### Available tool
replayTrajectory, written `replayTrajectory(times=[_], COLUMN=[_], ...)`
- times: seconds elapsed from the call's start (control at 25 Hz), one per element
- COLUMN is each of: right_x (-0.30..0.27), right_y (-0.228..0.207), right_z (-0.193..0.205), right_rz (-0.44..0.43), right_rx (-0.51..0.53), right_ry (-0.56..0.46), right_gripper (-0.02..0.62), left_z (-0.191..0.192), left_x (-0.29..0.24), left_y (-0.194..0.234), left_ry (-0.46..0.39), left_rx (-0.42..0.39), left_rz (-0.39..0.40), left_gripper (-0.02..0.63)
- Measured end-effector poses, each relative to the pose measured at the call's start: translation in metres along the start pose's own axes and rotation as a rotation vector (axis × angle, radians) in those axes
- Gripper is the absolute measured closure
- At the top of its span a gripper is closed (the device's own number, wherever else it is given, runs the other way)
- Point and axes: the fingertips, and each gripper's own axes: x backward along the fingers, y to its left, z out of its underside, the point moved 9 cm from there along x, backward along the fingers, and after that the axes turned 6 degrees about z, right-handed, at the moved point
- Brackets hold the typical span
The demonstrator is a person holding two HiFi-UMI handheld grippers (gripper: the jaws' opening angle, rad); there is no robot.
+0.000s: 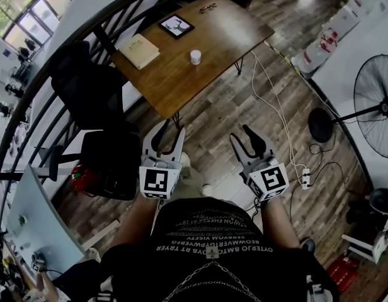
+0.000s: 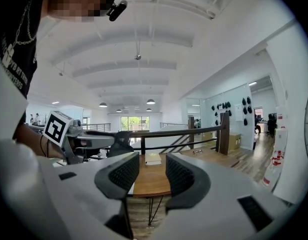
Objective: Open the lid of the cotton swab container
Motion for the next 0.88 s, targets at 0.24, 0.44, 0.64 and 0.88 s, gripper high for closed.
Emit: replayTrajectory(times=[0.24,0.44,0.64,0.88], right_x=[-0.028,-0.052,-0.081,-0.117], right_y=[-0.01,-0.019,-0.022,-0.016], right_z=[-0.012,-0.019,-0.026,-0.038], right_rz=[0.003,0.004,-0.006,-0.027], right_rx=[0.006,-0.001,0.014,0.045], right_ry=[-0.03,-0.013,-0.012,-0.011], right_gripper=[0.422,0.422,0.422,0.422], left_z=[-0.005,-0.011,-0.013,-0.012], left_x=[-0.024,-0.045,-0.062,-0.077], left_y=[0.02,0.039,0.063,0.093], left_ry=[0.003,0.004,0.006,0.001], left_rx=[-0.008,-0.015,-0.011,-0.009], left_rz=[0.007,0.011,0.013,0.019], left_gripper=[0.443,0.443,0.443,0.443])
